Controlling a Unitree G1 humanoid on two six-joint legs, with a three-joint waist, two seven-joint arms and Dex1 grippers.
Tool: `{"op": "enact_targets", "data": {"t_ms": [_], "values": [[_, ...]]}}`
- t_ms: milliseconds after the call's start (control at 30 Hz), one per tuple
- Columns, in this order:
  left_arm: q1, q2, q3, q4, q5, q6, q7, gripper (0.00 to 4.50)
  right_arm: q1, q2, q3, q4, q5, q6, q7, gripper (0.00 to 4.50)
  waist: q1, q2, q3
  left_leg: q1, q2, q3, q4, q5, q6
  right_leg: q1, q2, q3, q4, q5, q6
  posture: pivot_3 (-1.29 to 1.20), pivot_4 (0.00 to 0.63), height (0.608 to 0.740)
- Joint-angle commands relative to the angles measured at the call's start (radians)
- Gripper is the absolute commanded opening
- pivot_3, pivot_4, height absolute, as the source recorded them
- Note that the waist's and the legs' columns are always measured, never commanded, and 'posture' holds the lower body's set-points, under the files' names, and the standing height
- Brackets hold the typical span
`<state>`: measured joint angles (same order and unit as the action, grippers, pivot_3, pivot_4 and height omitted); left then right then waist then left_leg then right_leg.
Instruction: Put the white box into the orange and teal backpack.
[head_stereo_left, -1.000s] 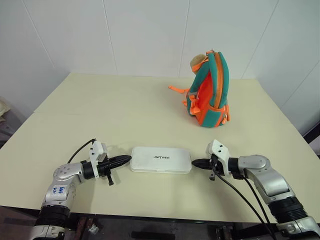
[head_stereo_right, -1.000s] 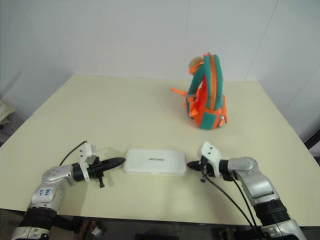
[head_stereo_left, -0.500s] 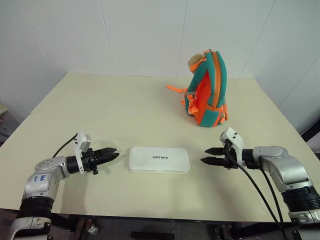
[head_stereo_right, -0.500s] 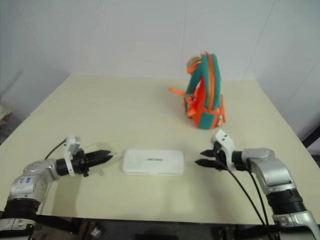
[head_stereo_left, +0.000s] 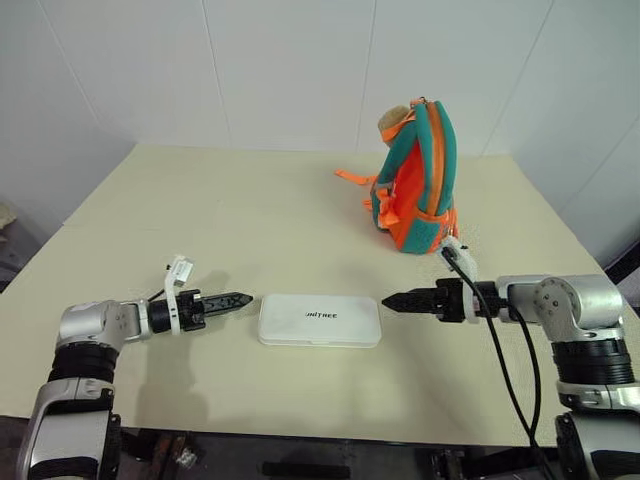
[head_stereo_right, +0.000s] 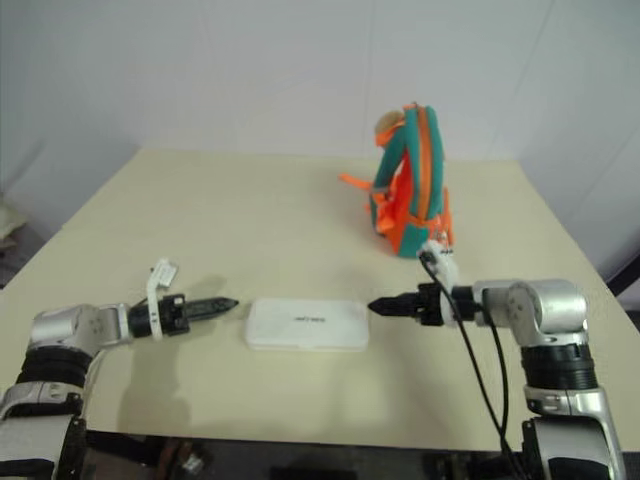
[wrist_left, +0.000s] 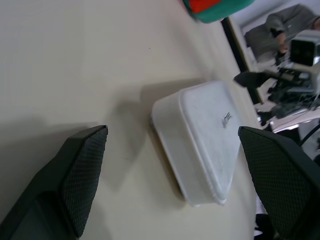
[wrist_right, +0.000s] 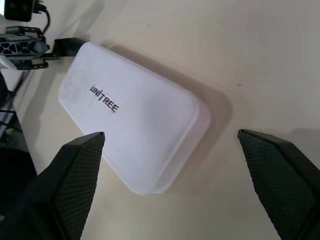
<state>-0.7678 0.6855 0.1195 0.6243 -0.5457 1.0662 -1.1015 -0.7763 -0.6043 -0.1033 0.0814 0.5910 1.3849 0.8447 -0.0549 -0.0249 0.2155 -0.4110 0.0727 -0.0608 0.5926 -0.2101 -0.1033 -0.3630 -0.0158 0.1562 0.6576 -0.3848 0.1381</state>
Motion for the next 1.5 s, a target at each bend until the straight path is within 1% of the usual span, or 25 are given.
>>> {"op": "enact_targets", "data": {"t_ms": [33,267,433,533,667,867,1067,1233,1267,1300,1500], "values": [[0.009,-0.008,-0.057,-0.006,0.017,0.051,-0.019,4.48,-0.016,-0.002,-0.02,-0.047,0.029,0.041,-0.036,4.5,0.001,0.0,0.0,0.0,0.0,0.0,0.0,0.0,0.0,0.0,-0.001,0.0,0.0,0.0,0.0,0.0,0.15,0.74],[0.018,-0.048,-0.13,-0.052,0.017,0.121,-0.036,4.48,-0.009,0.05,-0.041,-0.06,0.058,0.134,-0.108,4.5,0.002,0.0,0.0,0.0,0.0,0.0,0.0,0.0,-0.001,0.001,-0.001,0.0,-0.001,0.0,0.0,0.0,0.15,0.74],[0.03,-0.066,-0.147,-0.072,0.017,0.154,-0.023,4.48,0.007,0.098,-0.055,-0.085,0.073,0.171,-0.146,4.5,0.001,0.0,0.0,0.001,0.0,0.0,0.0,0.0,-0.001,0.001,-0.001,0.0,-0.001,0.0,0.0,0.0,0.15,0.74],[0.032,-0.085,-0.14,-0.058,0.028,0.149,0.001,4.48,0.02,0.121,-0.056,-0.099,0.079,0.18,-0.165,4.5,0.003,0.0,0.0,0.001,0.0,0.0,0.0,0.0,-0.001,0.002,-0.001,0.0,-0.001,0.0,0.0,0.0,0.15,0.74],[0.014,-0.13,-0.099,0.0,0.029,0.135,0.041,4.48,0.036,0.151,-0.055,-0.111,0.085,0.18,-0.187,4.5,0.005,0.002,-0.002,0.002,-0.001,0.0,0.001,0.0,0.0,0.003,-0.001,0.0,-0.001,0.0,0.0,0.0,0.15,0.74],[0.006,-0.192,-0.074,0.002,0.003,0.168,0.041,4.48,0.042,0.173,-0.048,-0.118,0.087,0.157,-0.2,4.5,0.012,0.002,-0.003,0.004,-0.002,0.0,0.002,0.0,-0.001,0.005,-0.001,0.001,-0.001,0.001,0.002,0.0,0.15,0.74],[0.008,-0.193,-0.066,-0.015,-0.011,0.189,0.017,4.48,0.06,0.165,-0.026,-0.126,0.085,0.117,-0.191,4.5,0.016,0.002,-0.003,0.003,-0.003,0.0,0.0,0.0,-0.001,0.004,-0.002,0.001,-0.002,0.001,0.002,0.0,0.15,0.74],[0.0,-0.167,-0.072,-0.014,-0.014,0.21,0.002,4.48,0.072,0.155,-0.013,-0.129,0.083,0.094,-0.186,4.5,0.013,0.002,-0.003,0.003,-0.003,0.0,-0.001,0.0,-0.001,0.003,-0.002,0.001,-0.003,0.0,0.002,0.0,0.15,0.74],[-0.003,-0.158,-0.072,-0.017,-0.018,0.219,-0.004,4.09,0.075,0.152,-0.01,-0.129,0.083,0.089,-0.184,4.5,0.011,0.002,-0.003,0.003,-0.002,0.0,-0.001,0.0,-0.001,0.003,-0.002,0.001,-0.003,0.0,0.002,0.0,0.15,0.74],[-0.004,-0.152,-0.072,-0.019,-0.021,0.224,-0.009,3.89,0.076,0.15,-0.008,-0.129,0.083,0.086,-0.183,4.5,0.009,0.002,-0.002,0.002,-0.003,0.0,-0.001,0.0,-0.001,0.003,-0.002,0.001,-0.003,0.0,0.002,0.0,0.15,0.74],[0.004,-0.095,-0.092,-0.085,-0.046,0.27,-0.033,1.98,0.1,0.127,0.02,-0.143,0.081,0.031,-0.17,4.5,-0.004,0.002,-0.002,0.0,-0.002,0.0,-0.002,0.0,-0.001,0.001,-0.002,0.0,-0.004,-0.001,0.002,0.0,0.15,0.74]]}}
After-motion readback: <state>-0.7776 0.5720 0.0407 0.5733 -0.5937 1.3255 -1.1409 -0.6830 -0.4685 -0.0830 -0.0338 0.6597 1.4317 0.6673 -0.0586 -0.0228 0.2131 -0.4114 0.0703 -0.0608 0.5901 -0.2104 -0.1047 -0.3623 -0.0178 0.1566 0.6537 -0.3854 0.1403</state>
